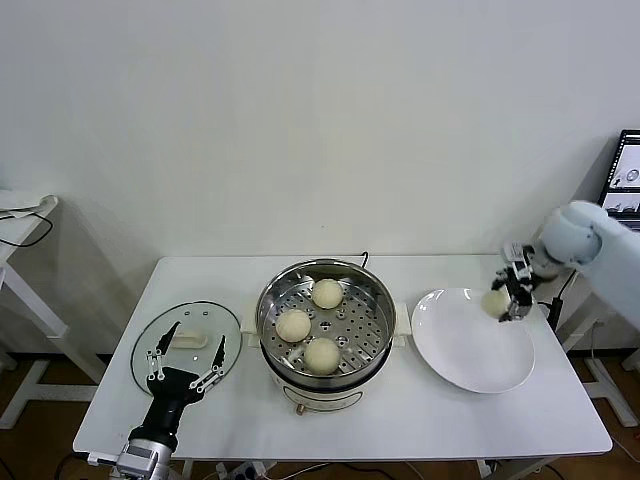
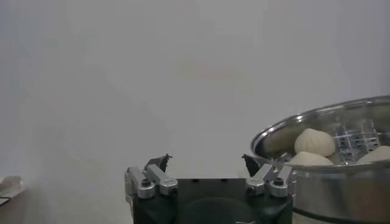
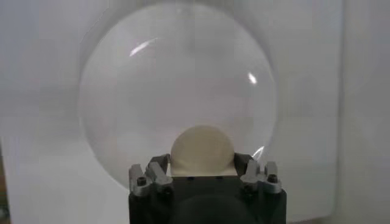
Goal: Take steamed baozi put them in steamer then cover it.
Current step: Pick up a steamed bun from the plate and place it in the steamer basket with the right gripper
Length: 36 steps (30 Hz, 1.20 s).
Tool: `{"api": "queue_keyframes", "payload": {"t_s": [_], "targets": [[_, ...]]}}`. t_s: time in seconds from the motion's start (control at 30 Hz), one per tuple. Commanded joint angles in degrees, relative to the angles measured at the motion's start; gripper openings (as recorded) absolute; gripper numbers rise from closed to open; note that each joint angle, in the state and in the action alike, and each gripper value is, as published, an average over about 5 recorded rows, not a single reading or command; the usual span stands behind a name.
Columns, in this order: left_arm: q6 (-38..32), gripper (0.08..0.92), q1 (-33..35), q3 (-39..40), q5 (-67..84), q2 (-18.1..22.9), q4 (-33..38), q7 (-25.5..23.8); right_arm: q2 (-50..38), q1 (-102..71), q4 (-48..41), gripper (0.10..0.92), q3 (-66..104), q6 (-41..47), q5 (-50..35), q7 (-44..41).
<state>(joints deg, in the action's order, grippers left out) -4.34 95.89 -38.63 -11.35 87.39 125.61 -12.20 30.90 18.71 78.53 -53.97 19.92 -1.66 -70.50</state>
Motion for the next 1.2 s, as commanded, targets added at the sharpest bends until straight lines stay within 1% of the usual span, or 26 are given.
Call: {"api": "queue_keyframes", "payload": {"t_s": [0.03,0.27,0.43,0.53,0.67,0.8,1.2], "targets": [[-0.16,0.823,0.08,-0.02,0.24,-0.14,0.49,-0.09,2.71,31.86,15.19,0.704,-28.80,12.88,-24.46,2.25],[0.07,0.823,0.28,0.24,1.04,-0.16,2.35,0.33,13.50,37.34,17.29,0.704,-32.00,18.83,-33.79,5.78],[0.20,0.823,0.22,-0.54,1.80,-0.23,3.20,0.43,22.71,35.94,15.05,0.704,-30.86,21.12,-37.95,8.23],[0.26,0.823,0.20,-1.01,2.10,-0.30,3.23,0.52,27.26,33.90,13.02,0.704,-29.95,21.52,-39.05,8.95],[0.28,0.823,0.18,-1.27,2.25,-0.37,3.37,0.54,31.36,31.07,10.73,0.704,-29.45,21.53,-38.29,8.96],[0.29,0.823,-0.05,-1.24,2.28,-0.40,3.13,0.52,33.59,28.27,9.05,0.704,-29.37,21.45,-35.99,8.61],[0.34,0.823,-0.41,-1.80,2.66,-0.61,2.28,0.33,34.15,18.78,4.58,0.704,-28.27,20.69,-25.21,6.55]]}}
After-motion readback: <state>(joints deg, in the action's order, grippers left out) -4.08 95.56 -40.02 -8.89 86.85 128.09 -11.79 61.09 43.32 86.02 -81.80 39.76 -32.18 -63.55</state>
